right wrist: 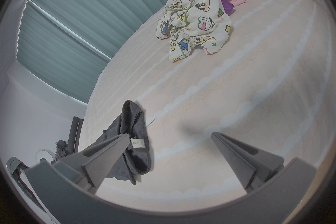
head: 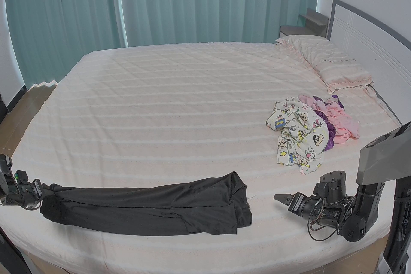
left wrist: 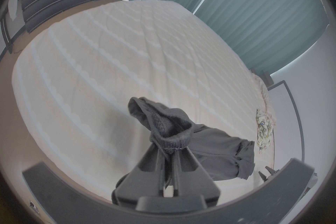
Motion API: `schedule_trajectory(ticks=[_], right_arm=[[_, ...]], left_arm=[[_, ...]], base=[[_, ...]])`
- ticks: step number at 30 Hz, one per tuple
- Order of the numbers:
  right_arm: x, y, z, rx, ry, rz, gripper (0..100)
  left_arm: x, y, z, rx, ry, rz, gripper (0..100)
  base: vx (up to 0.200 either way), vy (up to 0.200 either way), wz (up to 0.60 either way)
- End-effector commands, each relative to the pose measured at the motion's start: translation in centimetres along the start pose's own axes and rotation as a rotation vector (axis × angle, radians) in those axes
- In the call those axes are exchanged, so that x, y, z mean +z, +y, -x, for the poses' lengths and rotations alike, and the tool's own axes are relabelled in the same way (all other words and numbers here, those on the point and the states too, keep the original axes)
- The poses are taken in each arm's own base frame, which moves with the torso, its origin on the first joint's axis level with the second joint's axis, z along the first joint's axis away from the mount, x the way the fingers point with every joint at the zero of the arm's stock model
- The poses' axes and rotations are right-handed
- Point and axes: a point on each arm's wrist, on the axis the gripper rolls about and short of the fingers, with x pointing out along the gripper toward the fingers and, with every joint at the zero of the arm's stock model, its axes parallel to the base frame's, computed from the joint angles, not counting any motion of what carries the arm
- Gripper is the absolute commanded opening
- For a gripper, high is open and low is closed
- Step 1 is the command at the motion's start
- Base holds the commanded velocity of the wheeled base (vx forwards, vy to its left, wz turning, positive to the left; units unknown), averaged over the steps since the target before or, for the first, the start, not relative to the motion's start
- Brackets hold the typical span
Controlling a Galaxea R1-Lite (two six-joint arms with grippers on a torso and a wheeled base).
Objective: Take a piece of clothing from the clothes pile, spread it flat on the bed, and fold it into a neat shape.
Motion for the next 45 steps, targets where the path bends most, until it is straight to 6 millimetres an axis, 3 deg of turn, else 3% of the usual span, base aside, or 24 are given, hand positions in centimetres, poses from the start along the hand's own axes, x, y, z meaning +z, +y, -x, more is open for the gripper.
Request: schedule_trajectory(ticks=[1, 7, 16, 25, 33, 45], right_arm=[[0.0, 0.1, 0.0, 0.004, -0.002, 0.0, 100], [0.1, 0.1, 0.0, 0.008, -0.007, 0.0, 100], [0.1, 0.2, 0.1, 0.019, -0.016, 0.001, 100], [0.1, 0.1, 0.0, 0.017, -0.013, 0.001, 100], [0.0, 0.0, -0.1, 0.015, -0.009, 0.0, 100], [-0.1, 0.0, -0.2, 0.017, -0.002, 0.0, 100]], left_arm=[[1.7, -1.0, 2.7, 0.001, -0.1, -0.039, 0], [-0.6, -4.5, 2.0, 0.002, -0.024, -0.117, 0], [-5.1, -14.2, 1.4, -0.031, 0.043, -0.18, 0], [-8.8, -19.5, 0.0, -0.034, 0.087, -0.247, 0], [-10.0, -21.5, -2.1, 0.01, 0.102, -0.272, 0], [-10.8, -22.5, -2.6, -0.002, 0.125, -0.288, 0]], base=[[0.0, 0.0, 0.0], [0.0, 0.0, 0.0], [0.0, 0.0, 0.0], [0.0, 0.0, 0.0], [0.0, 0.0, 0.0], [0.0, 0.0, 0.0]])
